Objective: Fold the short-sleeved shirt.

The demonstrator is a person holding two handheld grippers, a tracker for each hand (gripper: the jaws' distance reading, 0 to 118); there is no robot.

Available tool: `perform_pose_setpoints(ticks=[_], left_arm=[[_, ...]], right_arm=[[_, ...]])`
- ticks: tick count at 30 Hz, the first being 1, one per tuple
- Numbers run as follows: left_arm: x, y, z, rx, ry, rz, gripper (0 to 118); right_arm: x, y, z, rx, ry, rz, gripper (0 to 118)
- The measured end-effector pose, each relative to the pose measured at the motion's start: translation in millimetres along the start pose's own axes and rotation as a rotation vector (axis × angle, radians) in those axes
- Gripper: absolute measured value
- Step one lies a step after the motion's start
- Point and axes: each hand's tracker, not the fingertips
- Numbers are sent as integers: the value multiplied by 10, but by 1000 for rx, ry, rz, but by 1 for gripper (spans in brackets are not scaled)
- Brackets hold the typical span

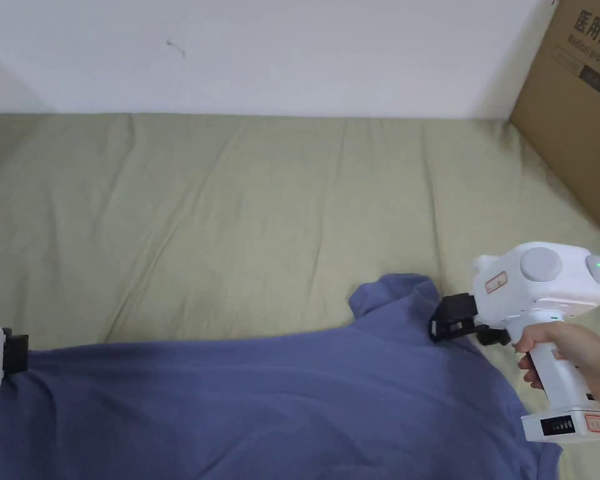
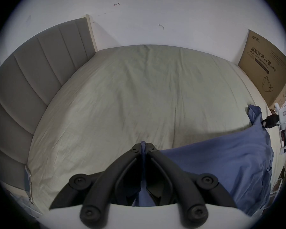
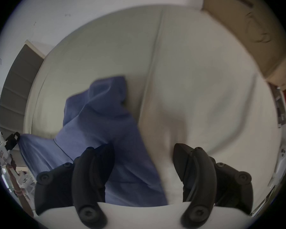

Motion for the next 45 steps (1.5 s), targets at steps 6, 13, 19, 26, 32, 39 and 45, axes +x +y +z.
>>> perform_pose_setpoints(ticks=[6,13,19,26,32,39,45], left_arm=[[-1,11,-17,-8,6,-18,3],[-28,115,206,10,-2,-15,3],[6,444,741,109,3,-30,2],[115,983,1668,295,37,-61,3],[161,1614,2421,447,38,-51,3],[270,2483,2750,513,118,-44,2],[385,3269,2832,565,241,-106,2]], right_arm=[[-234,-58,151,49,-126,114,21],[-67,-96,406,95,-3,-41,1],[-6,-133,1239,250,147,-118,1],[-39,-166,2488,454,234,-109,1],[-106,-69,3512,614,253,-130,1],[-300,476,4441,717,281,-157,1],[-656,1040,5141,815,196,-139,1]])
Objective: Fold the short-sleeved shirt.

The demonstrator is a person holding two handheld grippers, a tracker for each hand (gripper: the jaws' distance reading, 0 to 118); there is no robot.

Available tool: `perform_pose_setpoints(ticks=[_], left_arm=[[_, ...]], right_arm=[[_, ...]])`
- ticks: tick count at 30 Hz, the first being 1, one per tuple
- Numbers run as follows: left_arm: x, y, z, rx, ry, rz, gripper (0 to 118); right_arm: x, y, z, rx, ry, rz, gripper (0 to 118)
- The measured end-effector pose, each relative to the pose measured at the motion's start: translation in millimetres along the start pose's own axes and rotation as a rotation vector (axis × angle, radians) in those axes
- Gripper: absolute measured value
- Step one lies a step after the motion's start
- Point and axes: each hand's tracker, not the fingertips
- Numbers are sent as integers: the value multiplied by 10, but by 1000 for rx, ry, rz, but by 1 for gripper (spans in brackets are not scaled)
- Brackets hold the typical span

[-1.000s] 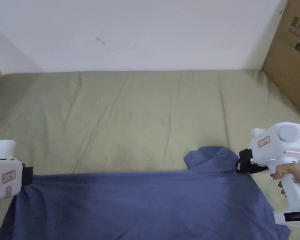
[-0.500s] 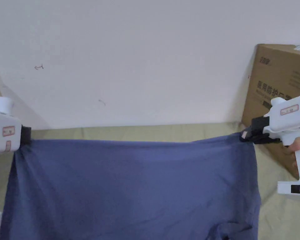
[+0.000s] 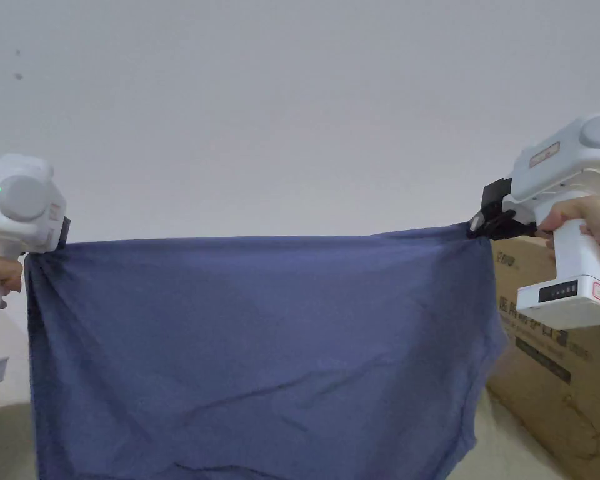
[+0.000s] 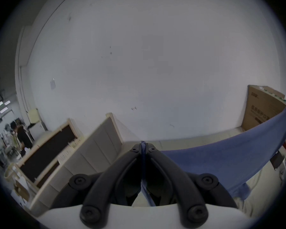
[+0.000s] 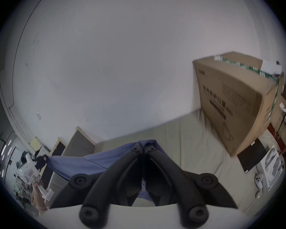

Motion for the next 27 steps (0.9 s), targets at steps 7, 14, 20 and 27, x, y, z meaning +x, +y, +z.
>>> perform_pose_setpoints(ticks=[7,14,20,27], left_arm=[[-49,687,-200,65,45,-26,2],[-66,844,-276,113,75,48,2],[202,150,-745,8,64,-12,2],[806,-1545,-1684,-268,34,-69,2]], right_arm=[[-482,669,208,108,7,-25,1],[-689,672,250,125,-29,100,1],[-355,148,-373,3,-73,93,1],[306,-1025,-1666,-271,-172,81,1]])
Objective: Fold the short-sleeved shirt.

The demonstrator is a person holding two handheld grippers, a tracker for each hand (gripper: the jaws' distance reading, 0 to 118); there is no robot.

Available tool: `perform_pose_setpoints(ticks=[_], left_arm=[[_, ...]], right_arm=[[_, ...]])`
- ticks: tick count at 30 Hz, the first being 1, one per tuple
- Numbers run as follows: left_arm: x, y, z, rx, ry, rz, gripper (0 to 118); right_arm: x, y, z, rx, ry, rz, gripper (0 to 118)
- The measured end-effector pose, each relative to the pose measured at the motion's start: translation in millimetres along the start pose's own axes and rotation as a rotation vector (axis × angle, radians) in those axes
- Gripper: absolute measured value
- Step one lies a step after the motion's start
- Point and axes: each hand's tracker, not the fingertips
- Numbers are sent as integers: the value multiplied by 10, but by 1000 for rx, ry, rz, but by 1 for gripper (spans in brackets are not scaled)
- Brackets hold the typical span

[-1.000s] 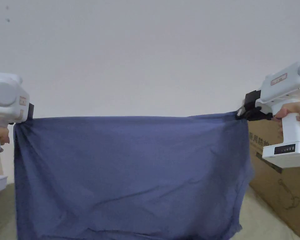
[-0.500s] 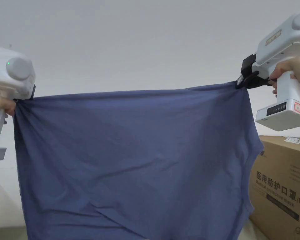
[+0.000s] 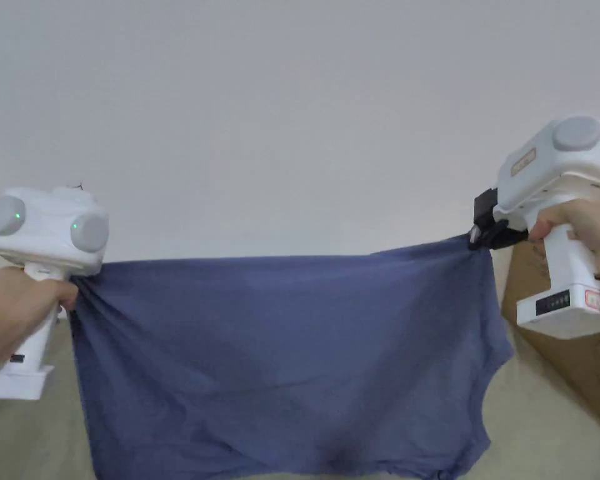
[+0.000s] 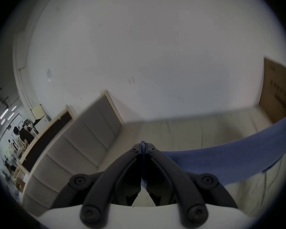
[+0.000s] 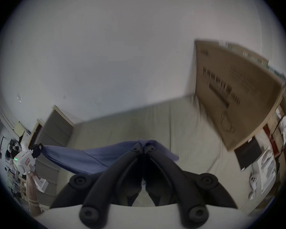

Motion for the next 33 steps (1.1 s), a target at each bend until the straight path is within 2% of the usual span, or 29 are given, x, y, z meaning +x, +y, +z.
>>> perform_pose_setpoints(ticks=[7,10,13,18,20,21,23,26,28,30,33], left_arm=[[611,-1522,-1039,-298,-74,6,2],[687,-1920,-1207,-365,-93,-16,2],[632,-2130,-1234,-379,-78,-51,2],[360,-2280,-843,-358,-120,8,2],[254,-2396,-558,-319,-131,-12,2],[199,-2455,-408,-307,-140,-20,2],[63,-2631,3,-263,-175,-14,2],[-159,-2940,588,-248,-181,2,2],[-332,-3224,1027,-219,-177,18,2],[-441,-3524,1389,-200,-168,-39,2],[-576,-3949,1883,-203,-148,-59,2]], right_arm=[[450,-1243,-1598,-307,-93,-61,1],[613,-1732,-1952,-410,-121,-78,1],[795,-1997,-2097,-446,-118,-85,1],[897,-2156,-1698,-401,-57,-86,1],[847,-2293,-1325,-352,7,-57,1],[836,-2365,-1170,-340,7,-45,1],[830,-2566,-821,-328,41,21,1],[867,-3005,-234,-310,42,0,1],[898,-3373,102,-289,38,14,1],[959,-3776,413,-313,50,37,1],[1058,-4393,847,-325,80,-16,1]])
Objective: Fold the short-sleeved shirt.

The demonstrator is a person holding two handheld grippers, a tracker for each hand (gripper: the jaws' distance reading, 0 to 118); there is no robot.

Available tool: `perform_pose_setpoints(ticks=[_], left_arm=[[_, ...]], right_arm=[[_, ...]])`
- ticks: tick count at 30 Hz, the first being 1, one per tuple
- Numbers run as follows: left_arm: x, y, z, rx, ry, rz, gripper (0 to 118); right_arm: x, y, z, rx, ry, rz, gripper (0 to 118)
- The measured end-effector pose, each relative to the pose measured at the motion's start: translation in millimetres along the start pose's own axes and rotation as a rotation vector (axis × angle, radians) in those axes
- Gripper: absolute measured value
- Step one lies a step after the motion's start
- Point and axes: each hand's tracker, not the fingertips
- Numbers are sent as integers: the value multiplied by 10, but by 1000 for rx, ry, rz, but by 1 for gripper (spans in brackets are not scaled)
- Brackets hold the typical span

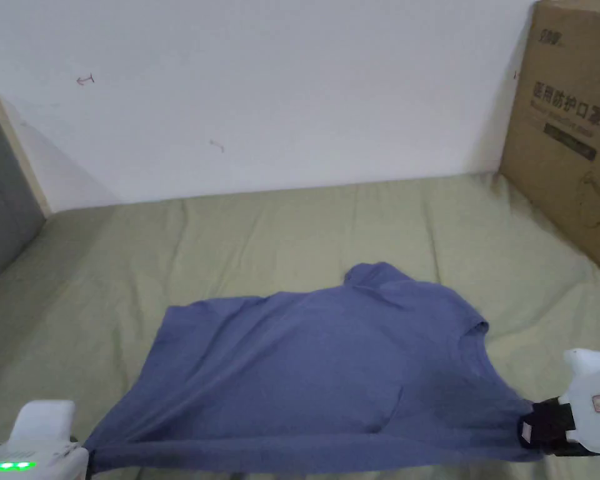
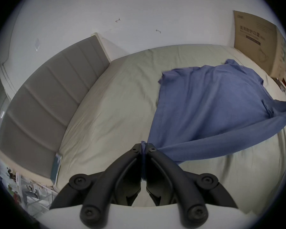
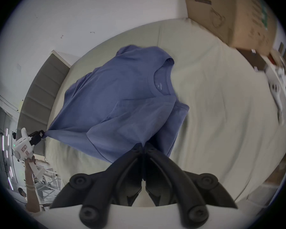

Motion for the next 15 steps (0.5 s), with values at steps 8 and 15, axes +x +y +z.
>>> perform_pose_setpoints(ticks=[8,15], left_arm=[[-64,-971,469,-60,-34,37,2],[-54,-1251,661,-27,-15,93,24]], right_arm=[[173,-1387,307,-20,-48,-54,1],[339,-1540,276,14,-38,-53,5]])
